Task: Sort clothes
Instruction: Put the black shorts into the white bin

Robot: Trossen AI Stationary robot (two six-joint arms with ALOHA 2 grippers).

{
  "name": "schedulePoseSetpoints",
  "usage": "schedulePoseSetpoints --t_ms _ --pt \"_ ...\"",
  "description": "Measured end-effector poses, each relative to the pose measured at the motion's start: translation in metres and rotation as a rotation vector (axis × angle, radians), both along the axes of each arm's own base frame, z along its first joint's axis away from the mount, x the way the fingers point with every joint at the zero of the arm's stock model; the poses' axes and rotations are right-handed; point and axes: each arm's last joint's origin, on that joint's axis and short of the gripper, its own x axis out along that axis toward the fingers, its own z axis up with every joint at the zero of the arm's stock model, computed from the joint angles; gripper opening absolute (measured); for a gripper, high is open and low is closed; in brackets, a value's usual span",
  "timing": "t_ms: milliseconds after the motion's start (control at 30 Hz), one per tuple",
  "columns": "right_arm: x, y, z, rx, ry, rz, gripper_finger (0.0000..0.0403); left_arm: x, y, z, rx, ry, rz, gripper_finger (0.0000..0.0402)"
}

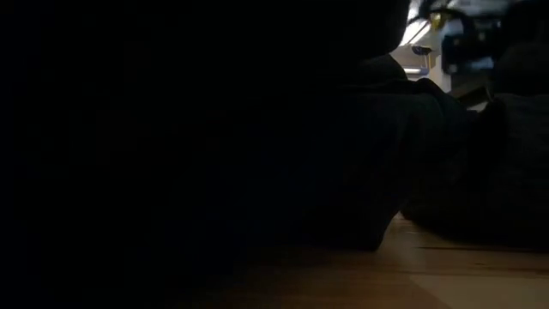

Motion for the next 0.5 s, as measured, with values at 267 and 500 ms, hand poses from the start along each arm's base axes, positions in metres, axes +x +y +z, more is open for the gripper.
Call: schedulePoseSetpoints --t_ms 267,500 --pt "-0.012 -0.009 -0.043 0.083 -0.165 -0.076 0.0257 0.000 0.000 0.000 0.000 0.000 0.000 0.0004" --pt "-0.022 -0.018 -0.055 0.003 -0.180 -0.099 0.0251 0.000 0.000 0.000 0.000 0.000 0.000 0.0004"
